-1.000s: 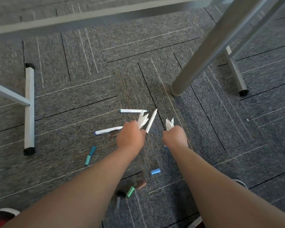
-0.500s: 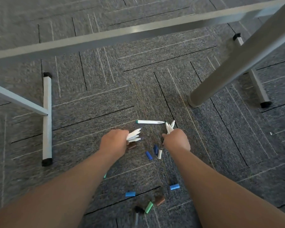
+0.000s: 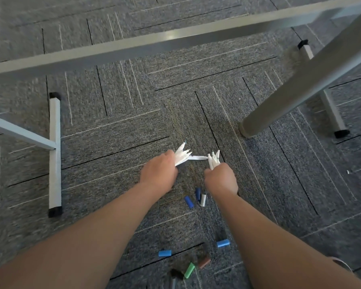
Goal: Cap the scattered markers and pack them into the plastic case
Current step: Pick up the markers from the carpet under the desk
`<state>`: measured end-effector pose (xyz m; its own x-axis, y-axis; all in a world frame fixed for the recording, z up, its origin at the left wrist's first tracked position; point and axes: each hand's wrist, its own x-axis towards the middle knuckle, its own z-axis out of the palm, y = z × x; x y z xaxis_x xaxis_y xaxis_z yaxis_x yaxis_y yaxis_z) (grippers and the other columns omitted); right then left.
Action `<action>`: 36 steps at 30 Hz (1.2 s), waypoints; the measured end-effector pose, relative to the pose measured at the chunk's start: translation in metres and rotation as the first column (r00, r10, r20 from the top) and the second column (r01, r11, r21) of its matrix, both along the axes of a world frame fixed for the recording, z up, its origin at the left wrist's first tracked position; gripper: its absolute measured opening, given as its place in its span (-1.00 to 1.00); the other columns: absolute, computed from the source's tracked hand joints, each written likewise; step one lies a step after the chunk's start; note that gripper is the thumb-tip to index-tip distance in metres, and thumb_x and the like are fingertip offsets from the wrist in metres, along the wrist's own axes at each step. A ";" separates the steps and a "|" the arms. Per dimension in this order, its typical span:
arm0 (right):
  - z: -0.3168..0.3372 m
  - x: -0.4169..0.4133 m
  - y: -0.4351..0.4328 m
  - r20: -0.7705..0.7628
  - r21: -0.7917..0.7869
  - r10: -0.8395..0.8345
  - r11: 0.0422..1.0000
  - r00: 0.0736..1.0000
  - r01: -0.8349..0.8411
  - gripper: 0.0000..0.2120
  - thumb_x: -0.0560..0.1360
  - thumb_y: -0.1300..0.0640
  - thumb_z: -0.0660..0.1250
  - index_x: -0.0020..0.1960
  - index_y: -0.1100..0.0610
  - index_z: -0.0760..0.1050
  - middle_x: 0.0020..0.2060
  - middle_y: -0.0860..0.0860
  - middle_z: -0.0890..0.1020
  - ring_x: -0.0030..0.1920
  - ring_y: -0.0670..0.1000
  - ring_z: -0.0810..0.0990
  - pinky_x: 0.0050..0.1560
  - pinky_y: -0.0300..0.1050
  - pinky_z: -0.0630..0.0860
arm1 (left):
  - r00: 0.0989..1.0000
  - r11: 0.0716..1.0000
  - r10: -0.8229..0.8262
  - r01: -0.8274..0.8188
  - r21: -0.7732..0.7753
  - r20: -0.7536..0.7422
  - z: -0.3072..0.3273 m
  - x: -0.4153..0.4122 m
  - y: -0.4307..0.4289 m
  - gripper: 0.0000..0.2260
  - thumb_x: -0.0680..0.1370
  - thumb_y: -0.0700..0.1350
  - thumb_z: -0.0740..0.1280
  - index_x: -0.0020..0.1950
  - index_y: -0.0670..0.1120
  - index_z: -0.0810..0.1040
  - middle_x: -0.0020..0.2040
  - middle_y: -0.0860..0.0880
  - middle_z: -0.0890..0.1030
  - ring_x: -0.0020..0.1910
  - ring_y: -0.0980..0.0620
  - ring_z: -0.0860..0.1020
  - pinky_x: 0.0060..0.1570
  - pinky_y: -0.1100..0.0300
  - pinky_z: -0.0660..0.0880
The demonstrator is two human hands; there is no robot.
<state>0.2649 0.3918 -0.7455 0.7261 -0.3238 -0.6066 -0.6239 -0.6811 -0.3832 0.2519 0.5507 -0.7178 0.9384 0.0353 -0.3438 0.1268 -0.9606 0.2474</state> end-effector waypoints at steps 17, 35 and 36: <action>0.001 0.005 -0.004 0.018 0.123 -0.082 0.989 0.996 0.079 -0.75 0.55 0.06 0.33 0.15 0.14 0.38 -0.12 0.05 0.60 -0.29 0.00 0.52 -0.30 -0.06 0.47 | 0.998 0.988 -0.062 0.060 0.139 0.012 -0.013 0.039 -0.036 -0.82 0.46 -0.37 0.29 -0.07 -0.10 0.52 -0.17 0.00 0.41 -0.24 -0.01 0.41 -0.37 0.11 0.30; 0.194 -0.007 0.024 0.138 0.391 -0.106 0.919 0.985 0.044 -0.92 0.49 0.24 0.27 -0.16 0.15 0.51 -0.36 -0.01 0.54 -0.42 -0.06 0.46 -0.41 -0.14 0.43 | 0.813 0.565 0.448 -0.580 -0.587 -0.371 0.182 -0.002 -0.037 -0.92 0.57 -0.17 0.35 -0.12 -0.05 0.50 -0.28 -0.03 0.56 -0.43 0.07 0.50 -0.64 0.35 0.37; 0.221 -0.012 0.020 0.162 0.383 -0.090 0.923 0.983 0.021 -0.88 0.49 0.24 0.27 -0.21 0.14 0.49 -0.37 -0.01 0.53 -0.42 -0.05 0.45 -0.40 -0.13 0.44 | 0.824 0.575 0.438 -0.563 -0.593 -0.359 0.207 -0.007 -0.037 -0.95 0.56 -0.19 0.35 -0.09 -0.11 0.52 -0.26 -0.06 0.58 -0.42 0.06 0.51 -0.63 0.35 0.38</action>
<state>0.2532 0.4120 -0.5245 0.8184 -0.1380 -0.5578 -0.5569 -0.4299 -0.7107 0.2449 0.5134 -0.5110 0.7721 0.1934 -0.6053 0.6325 -0.3256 0.7028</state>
